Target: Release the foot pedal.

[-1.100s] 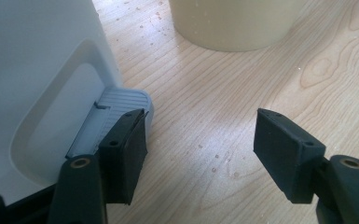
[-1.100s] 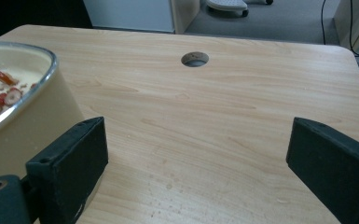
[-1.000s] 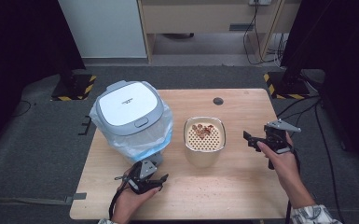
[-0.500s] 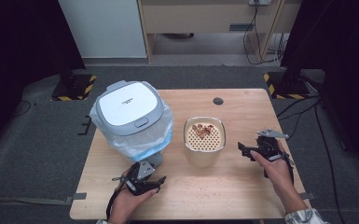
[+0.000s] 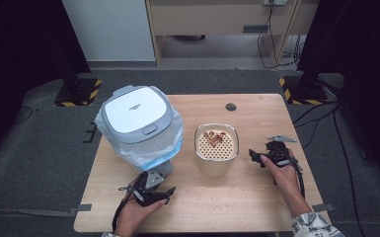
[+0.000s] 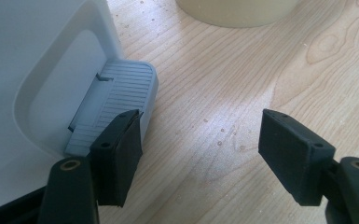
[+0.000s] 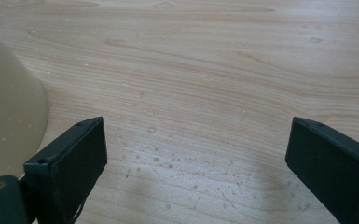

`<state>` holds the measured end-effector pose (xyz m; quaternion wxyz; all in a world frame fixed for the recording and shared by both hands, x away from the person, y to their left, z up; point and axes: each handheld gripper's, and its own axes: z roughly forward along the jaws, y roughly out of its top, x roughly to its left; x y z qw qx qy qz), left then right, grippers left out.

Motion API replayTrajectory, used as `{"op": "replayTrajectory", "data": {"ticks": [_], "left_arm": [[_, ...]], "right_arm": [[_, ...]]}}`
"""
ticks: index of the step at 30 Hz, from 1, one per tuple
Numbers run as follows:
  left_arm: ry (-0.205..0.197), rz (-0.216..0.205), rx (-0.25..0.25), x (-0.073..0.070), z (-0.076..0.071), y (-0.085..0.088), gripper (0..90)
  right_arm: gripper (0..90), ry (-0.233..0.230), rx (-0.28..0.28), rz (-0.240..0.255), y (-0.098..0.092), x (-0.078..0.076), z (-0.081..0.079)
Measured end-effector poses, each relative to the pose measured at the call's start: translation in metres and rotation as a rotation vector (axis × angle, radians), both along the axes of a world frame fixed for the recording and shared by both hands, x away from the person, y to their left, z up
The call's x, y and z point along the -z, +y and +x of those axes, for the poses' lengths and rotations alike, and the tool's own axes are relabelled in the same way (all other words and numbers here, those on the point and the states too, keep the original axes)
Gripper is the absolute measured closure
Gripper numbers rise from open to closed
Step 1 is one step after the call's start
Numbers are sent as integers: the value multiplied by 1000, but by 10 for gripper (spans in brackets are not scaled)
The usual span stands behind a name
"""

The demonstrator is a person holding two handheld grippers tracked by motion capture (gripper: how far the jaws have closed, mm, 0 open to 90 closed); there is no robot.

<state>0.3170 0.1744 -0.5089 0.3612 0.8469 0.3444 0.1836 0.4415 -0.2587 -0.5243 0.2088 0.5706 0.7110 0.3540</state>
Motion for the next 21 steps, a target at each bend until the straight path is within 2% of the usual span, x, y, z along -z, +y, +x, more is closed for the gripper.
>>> {"op": "replayTrajectory", "data": {"ticks": [9, 13, 15, 21], "left_arm": [[3, -5, -3, 0, 0, 0, 288], [5, -5, -3, 0, 1, 0, 287], [7, -6, -4, 0, 1, 0, 286], [8, -11, -9, 0, 1, 0, 285]], "right_arm": [[56, 32, 21, -22, 9, 11, 4], [51, 11, 16, -75, 14, 15, 4], [36, 14, 11, -123, 19, 16, 4], [15, 24, 3, -124, 22, 16, 1]]}}
